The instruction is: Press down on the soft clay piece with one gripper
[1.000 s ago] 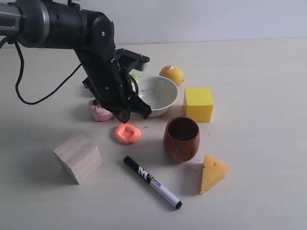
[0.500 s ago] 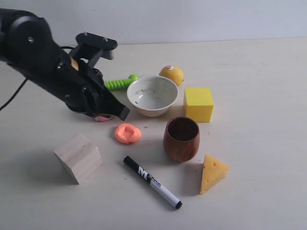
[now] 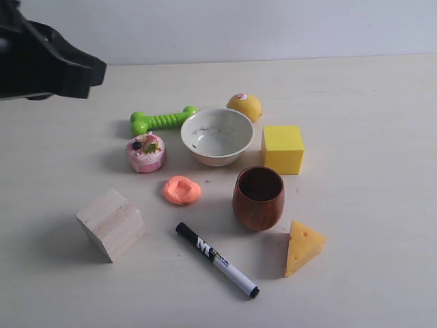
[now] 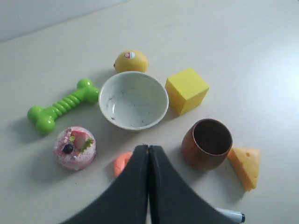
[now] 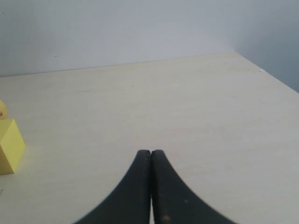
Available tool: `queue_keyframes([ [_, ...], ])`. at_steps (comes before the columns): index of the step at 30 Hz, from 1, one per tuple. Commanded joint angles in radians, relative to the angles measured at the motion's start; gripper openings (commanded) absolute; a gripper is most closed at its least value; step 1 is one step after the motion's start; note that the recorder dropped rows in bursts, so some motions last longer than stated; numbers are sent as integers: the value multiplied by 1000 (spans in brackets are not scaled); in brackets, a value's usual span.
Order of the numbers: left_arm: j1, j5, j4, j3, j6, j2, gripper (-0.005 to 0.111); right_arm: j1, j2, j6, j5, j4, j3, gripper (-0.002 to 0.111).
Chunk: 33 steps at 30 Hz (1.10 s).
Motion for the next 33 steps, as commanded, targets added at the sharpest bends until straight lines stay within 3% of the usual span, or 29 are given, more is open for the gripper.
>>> queue_keyframes([
  [1,-5,-8,24,23,-9,-100,0,1,-5,0,-6,-3,5,0],
  [13,-5,12,-8,23,-11,-173,0,1,-5,0,-6,-3,5,0],
  [18,-5,1,80,23,-19,-174,0,1,-5,0,-6,-3,5,0],
  [21,36,-41,100,23,-26,-178,0,1,-5,0,-6,-3,5,0],
  [23,109,-39,88,28,-41,-219,0,1,-5,0,-6,-3,5,0],
  [27,355,-43,39,132,-41,-390,0,1,-5,0,-6,-3,5,0],
  [29,501,-79,49,246,-41,-525,0,1,-5,0,-6,-3,5,0],
  [33,652,-183,34,451,-39,-721,0,1,-5,0,-6,-3,5,0],
])
